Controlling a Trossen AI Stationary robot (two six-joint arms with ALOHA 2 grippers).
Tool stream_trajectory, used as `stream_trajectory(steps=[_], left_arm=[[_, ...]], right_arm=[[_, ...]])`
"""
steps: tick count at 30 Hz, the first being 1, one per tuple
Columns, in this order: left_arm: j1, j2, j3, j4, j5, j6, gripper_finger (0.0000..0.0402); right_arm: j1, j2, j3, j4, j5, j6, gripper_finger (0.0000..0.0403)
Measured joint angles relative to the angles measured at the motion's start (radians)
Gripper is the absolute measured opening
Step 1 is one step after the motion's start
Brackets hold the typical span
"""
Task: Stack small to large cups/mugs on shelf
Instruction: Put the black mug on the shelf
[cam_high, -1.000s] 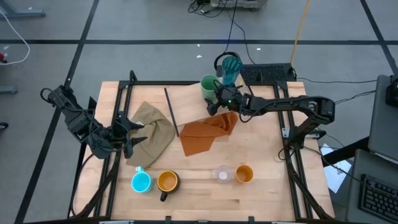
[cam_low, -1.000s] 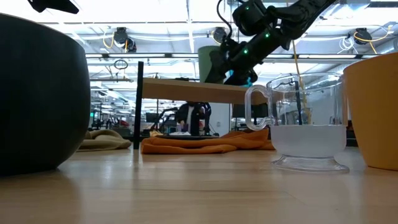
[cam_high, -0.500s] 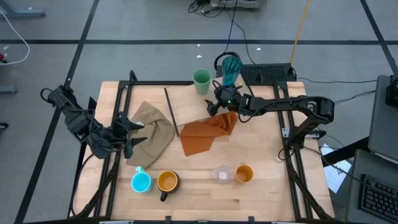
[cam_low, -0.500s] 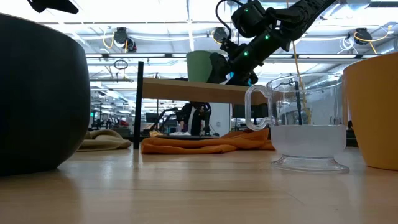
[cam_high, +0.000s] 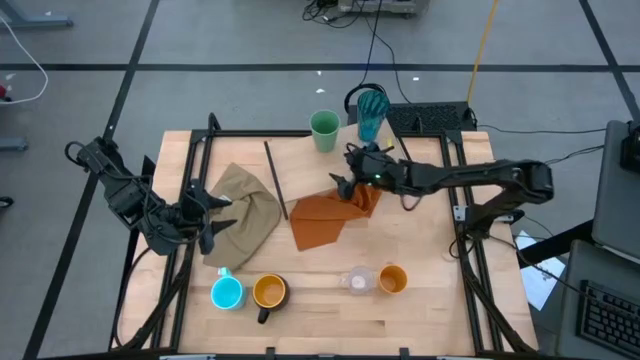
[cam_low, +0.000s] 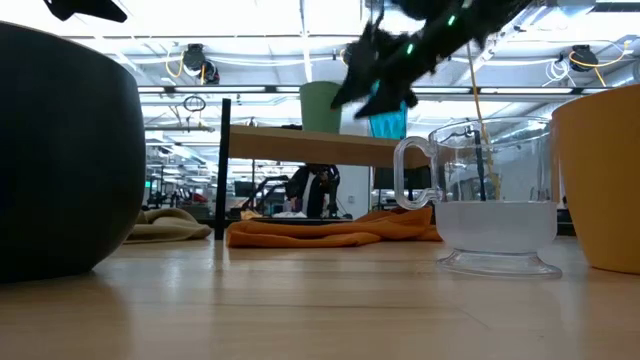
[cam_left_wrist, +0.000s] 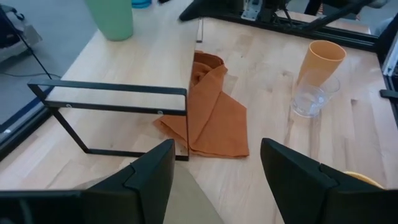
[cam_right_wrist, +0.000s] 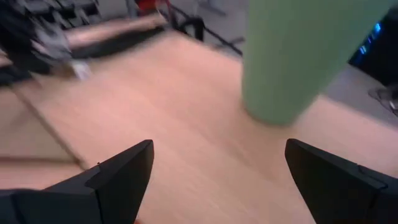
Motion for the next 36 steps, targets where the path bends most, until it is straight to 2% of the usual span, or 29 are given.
stream_trajectory(steps=[6,14,22,29,33,36], left_arm=[[0.0,0.0,0.0,0.0,-0.039,0.0,0.0239],[0.002,0.0,0.0,0.0,-0.085,-0.001,0.0239],[0.023,0.0,0.0,0.0,-0.084,-0.003,0.0239],[0.025,0.0,0.0,0.004,-0.084,-0.027,0.0239],[0.025,0.0,0.0,0.047,-0.085,-0.015,0.0239],[0.025,0.0,0.0,0.107,-0.084,0.026,0.0239]], right_arm=[[0.097,-0.186,0.0,-0.05,-0.003,-0.032,0.0354],[0.309,-0.456,0.0,-0.109,-0.157,-0.125,0.035],[0.519,-0.647,-0.034,-0.209,-0.156,-0.16,0.0334],[0.632,-0.785,-0.218,-0.237,-0.136,-0.054,0.0325],[0.666,-0.872,-0.399,-0.123,-0.047,-0.054,0.0325],[0.673,-0.948,-0.548,0.038,-0.02,-0.071,0.0325]])
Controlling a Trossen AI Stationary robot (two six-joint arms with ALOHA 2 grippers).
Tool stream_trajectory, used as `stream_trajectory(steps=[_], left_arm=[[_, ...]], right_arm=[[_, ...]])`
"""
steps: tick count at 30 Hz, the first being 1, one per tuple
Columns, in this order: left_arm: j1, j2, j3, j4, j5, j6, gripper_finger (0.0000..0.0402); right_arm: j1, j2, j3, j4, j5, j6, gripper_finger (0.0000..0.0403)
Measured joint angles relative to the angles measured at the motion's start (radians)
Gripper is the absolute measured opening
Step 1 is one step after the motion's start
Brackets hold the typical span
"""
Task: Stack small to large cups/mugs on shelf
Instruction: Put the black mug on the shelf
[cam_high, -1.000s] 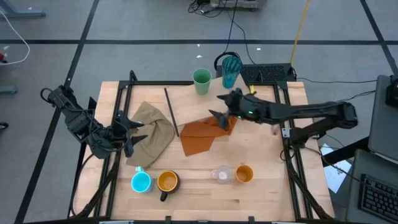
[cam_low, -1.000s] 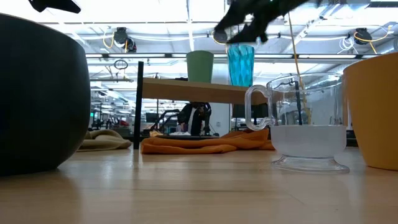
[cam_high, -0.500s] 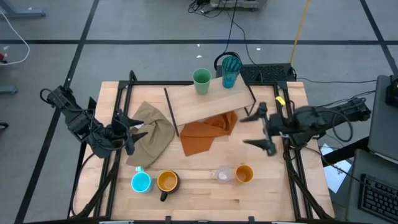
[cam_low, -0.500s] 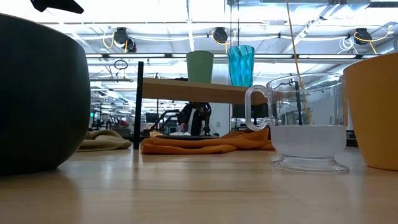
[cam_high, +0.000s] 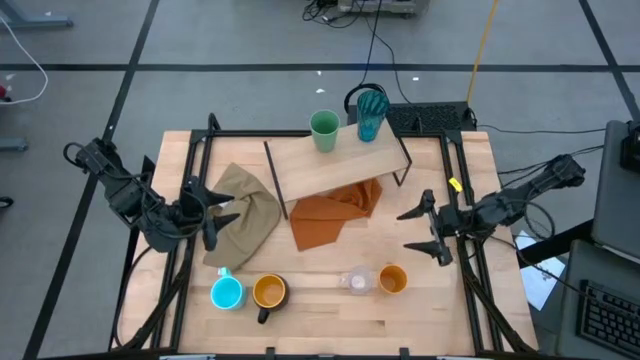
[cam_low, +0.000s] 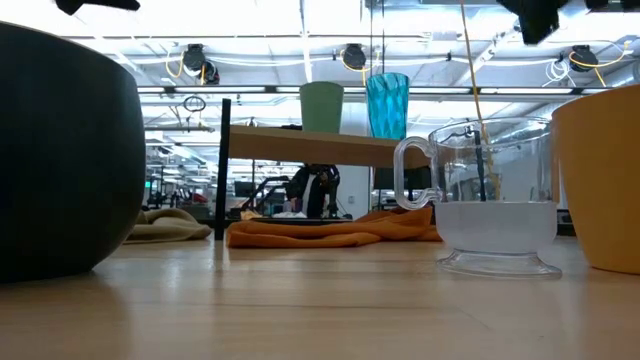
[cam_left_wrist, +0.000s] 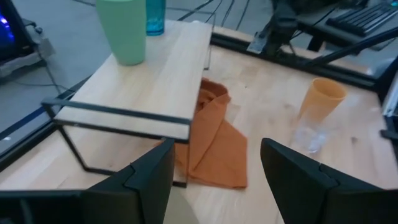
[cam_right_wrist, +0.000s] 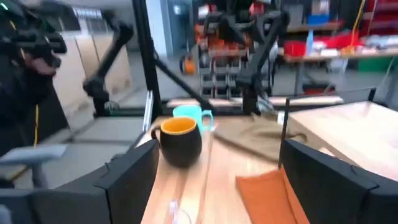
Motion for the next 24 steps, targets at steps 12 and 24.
stream_trajectory(steps=[12,24], left_arm=[[0.0,0.003,0.0,0.076,0.005,0.065,0.0239],[0.008,0.043,0.0,0.077,-0.078,0.069,0.0239]], right_arm=[[0.009,-0.098,-0.418,0.954,0.003,-0.279,0.0325],[0.008,-0.047,-0.323,0.981,-0.004,-0.396,0.0324]])
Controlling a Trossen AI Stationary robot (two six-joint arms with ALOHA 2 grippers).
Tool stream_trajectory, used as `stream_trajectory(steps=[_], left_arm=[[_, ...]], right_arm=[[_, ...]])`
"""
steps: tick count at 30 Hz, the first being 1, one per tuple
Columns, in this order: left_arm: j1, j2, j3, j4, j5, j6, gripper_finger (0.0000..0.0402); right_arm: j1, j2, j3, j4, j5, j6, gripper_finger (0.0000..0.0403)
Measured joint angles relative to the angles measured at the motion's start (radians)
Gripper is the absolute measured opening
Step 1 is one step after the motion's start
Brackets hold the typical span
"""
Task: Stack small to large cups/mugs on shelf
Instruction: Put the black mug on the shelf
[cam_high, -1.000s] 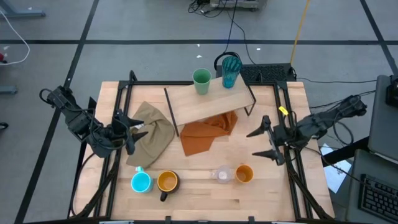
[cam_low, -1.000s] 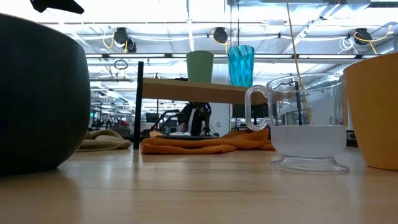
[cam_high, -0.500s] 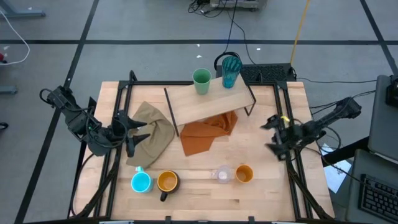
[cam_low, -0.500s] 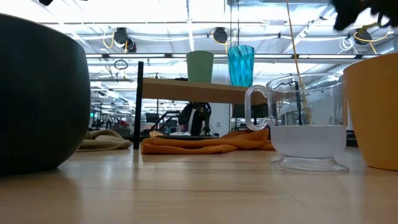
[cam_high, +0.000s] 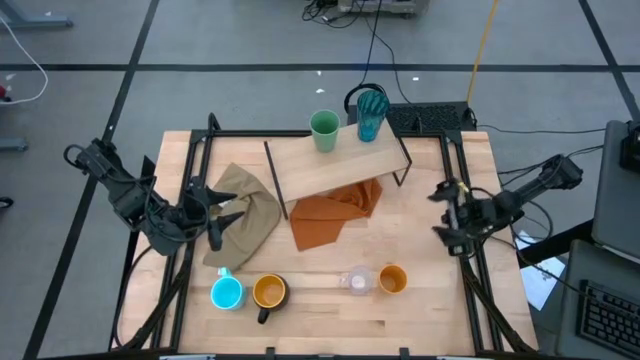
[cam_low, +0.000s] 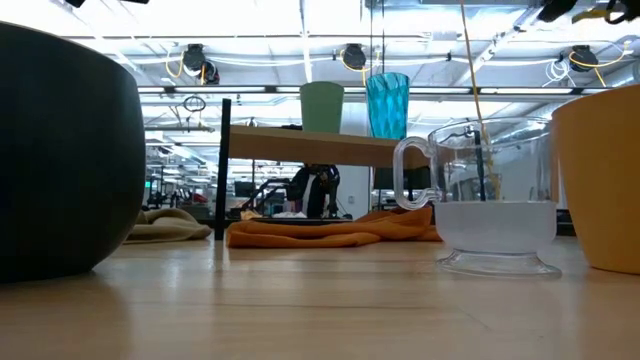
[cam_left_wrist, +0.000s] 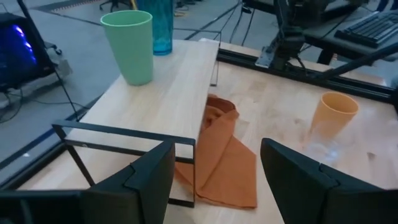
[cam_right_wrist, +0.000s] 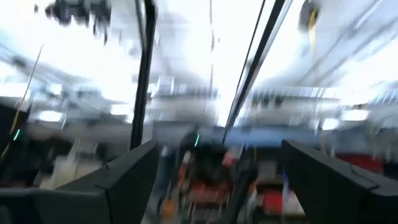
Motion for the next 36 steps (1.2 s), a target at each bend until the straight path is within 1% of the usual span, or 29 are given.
stream_trajectory(steps=[2,4,5,7,10,13,15,18,21,23,32,34,36], left_arm=[[0.006,0.01,0.0,0.0,0.0,0.001,0.0239],[0.013,0.016,0.0,0.0,0.0,0.001,0.0239],[0.016,0.017,0.0,0.0,0.0,0.0,0.0239],[0.023,0.023,0.0,0.0,0.001,-0.001,0.0239],[0.037,0.023,0.0,0.001,0.017,0.001,0.0239],[0.047,0.022,0.0,0.0,0.036,0.0,0.0239],[0.049,0.022,0.0,0.0,0.051,0.0,0.0239],[0.048,0.023,0.0,0.0,0.076,0.0,0.0239],[0.048,0.022,0.0,0.0,0.082,0.0,0.0239],[0.048,0.023,0.0,0.0,0.082,0.004,0.0239],[0.048,0.023,0.0,0.001,0.088,0.0,0.0239],[0.048,0.023,0.0,0.007,0.114,-0.012,0.0239],[0.048,0.023,0.0,0.042,0.164,-0.008,0.0239]], right_arm=[[0.0,-0.001,0.002,0.037,0.003,-0.021,0.0322],[0.0,0.002,0.002,0.008,0.041,-0.002,0.0316],[0.0,0.001,0.01,-0.037,0.07,0.017,0.0311],[0.0,0.001,0.055,-0.194,0.121,0.067,0.0301],[0.0,0.018,0.177,-0.524,0.167,0.089,0.0286],[-0.001,0.058,0.318,-0.729,0.216,0.149,0.0277],[-0.001,0.08,0.406,-0.825,0.213,0.174,0.0275],[-0.001,0.108,0.522,-1.053,0.212,0.257,0.0275],[-0.001,0.145,0.604,-1.228,0.212,0.33,0.0274],[-0.001,0.165,0.626,-1.258,0.212,0.35,0.0274],[-0.001,0.208,0.631,-1.262,0.212,0.344,0.0274],[-0.001,0.214,0.631,-1.262,0.212,0.341,0.0274],[-0.001,0.221,0.631,-1.262,0.212,0.341,0.0274]])
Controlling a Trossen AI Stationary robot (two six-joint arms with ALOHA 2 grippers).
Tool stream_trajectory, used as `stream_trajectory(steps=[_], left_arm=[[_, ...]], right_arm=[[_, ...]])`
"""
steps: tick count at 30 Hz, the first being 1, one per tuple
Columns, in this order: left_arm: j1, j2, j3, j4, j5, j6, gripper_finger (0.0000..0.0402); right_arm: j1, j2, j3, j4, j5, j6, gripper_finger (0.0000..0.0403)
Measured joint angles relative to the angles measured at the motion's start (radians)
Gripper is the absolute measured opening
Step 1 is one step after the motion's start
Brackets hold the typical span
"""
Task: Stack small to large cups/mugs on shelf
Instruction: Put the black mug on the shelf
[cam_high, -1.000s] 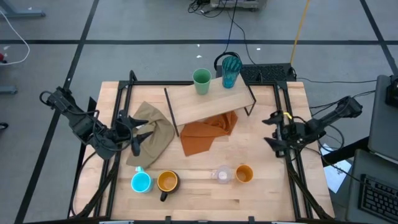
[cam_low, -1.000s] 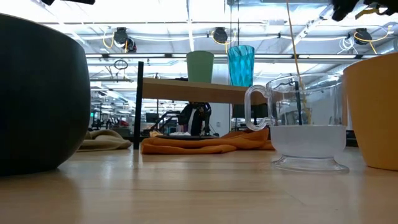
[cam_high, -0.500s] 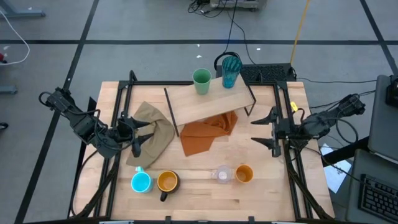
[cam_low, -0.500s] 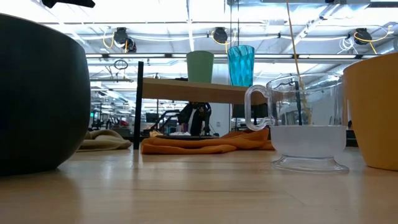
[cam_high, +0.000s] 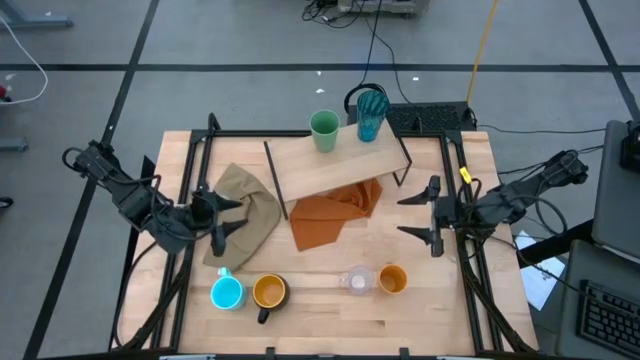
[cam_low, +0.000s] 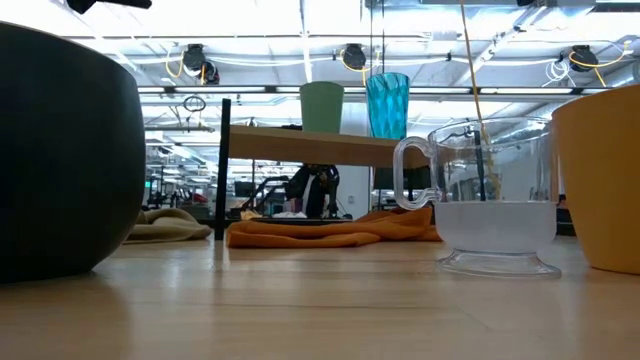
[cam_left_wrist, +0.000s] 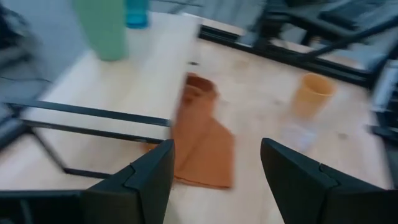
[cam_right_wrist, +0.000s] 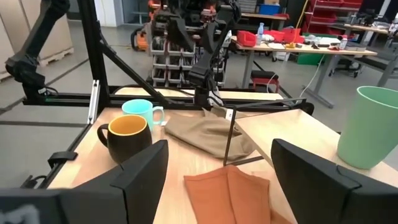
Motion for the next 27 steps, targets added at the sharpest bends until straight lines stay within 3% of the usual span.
stream_trajectory(steps=[6,13,22,27], left_arm=[[0.007,0.003,0.0,0.163,0.165,0.11,0.0239],[0.1,0.086,0.0,0.264,0.318,0.193,0.0239],[0.187,0.195,0.0,0.267,0.571,0.136,0.0239],[0.197,0.233,0.0,0.263,0.656,0.113,0.0239]], right_arm=[[0.0,0.008,0.0,0.0,0.0,0.0,0.0274],[0.0,0.011,0.0,0.0,0.0,0.0,0.0274],[0.0,0.011,0.0,0.0,0.0,-0.023,0.0274],[0.0,0.011,0.0,0.0,0.0,-0.023,0.0274]])
